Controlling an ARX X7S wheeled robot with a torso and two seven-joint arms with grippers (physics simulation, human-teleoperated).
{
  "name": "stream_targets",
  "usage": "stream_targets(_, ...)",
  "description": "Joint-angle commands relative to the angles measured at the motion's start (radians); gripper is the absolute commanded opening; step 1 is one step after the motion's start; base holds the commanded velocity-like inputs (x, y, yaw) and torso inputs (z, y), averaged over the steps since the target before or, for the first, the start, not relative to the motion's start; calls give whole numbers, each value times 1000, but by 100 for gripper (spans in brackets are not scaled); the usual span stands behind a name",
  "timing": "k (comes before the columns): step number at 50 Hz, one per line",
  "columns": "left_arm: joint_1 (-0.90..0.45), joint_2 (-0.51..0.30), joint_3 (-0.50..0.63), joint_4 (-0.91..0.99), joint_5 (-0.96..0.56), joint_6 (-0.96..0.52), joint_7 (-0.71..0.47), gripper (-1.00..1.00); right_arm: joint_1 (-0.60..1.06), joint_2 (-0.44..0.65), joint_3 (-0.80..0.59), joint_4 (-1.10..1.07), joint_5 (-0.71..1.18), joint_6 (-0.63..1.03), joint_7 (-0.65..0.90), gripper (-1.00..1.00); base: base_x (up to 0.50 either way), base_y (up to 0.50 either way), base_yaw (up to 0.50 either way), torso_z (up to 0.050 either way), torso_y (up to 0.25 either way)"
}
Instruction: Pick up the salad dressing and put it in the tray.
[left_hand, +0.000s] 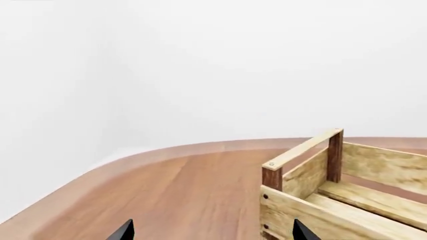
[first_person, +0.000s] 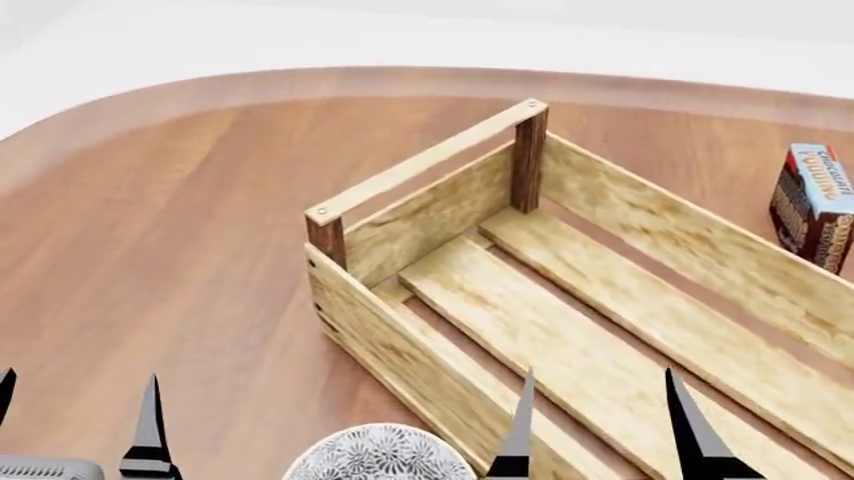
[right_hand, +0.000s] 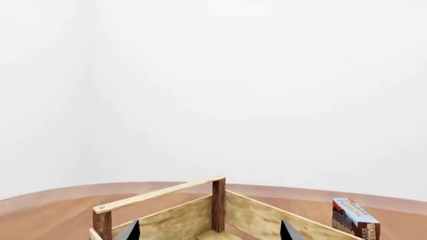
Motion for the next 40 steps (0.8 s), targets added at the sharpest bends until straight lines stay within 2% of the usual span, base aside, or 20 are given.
stream_targets(1,4,16,-17,-4,14,11,18,100,-8,-14,19,3,-10,-20,-28,100,0,0,500,0,0)
stream_targets(40,1,-3,-5,-2,-4,14,-4,100,-8,12,-7,1,-9,-31,-4,100,0,0,500,0,0)
